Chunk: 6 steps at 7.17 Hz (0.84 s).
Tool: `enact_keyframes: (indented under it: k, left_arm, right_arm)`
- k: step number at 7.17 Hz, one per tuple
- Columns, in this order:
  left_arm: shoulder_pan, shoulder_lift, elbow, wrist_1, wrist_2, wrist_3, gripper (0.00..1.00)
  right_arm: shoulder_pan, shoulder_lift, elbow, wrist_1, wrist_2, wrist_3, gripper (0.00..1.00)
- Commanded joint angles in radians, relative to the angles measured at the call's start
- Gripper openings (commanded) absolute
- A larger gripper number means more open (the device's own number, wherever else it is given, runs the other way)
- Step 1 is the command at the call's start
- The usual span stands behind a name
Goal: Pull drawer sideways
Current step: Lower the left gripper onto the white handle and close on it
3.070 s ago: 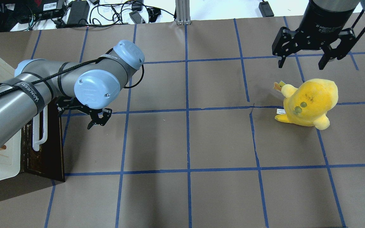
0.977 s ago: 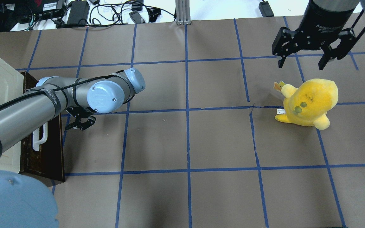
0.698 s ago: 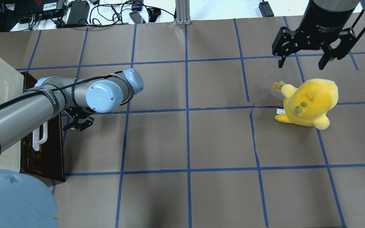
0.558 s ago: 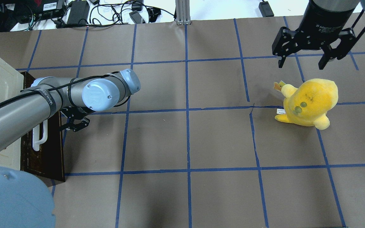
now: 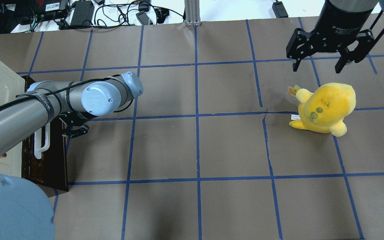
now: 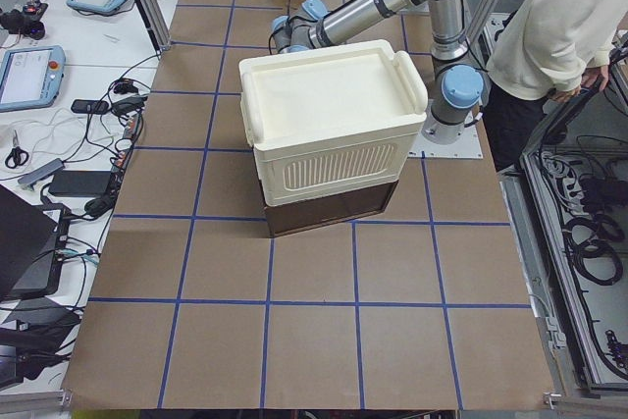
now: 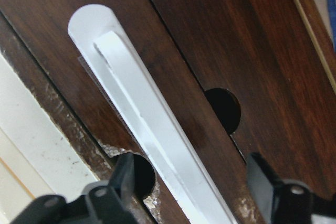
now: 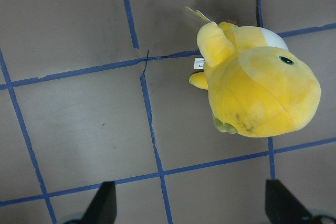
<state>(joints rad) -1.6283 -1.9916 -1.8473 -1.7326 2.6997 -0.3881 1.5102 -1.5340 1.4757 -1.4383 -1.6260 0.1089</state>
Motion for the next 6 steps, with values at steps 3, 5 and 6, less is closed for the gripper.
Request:
enact_keyframes:
  k: [3,5,6]
  left_arm:
    - [0.001,0.004,0.0,-0.001,0.003,-0.005,0.3]
    - [0.001,0.005,0.003,0.001,0.003,-0.008,0.31]
    - [-0.001,0.004,0.005,0.001,0.003,-0.011,0.3]
  right_arm:
    - [0.001,0.0,0.0,-0.001,0.0,0.0,1.0]
    - [0.001,0.0,0.0,-0.001,0.0,0.0,1.0]
    - [0.001,0.0,0.0,-0.001,0.0,0.0,1.0]
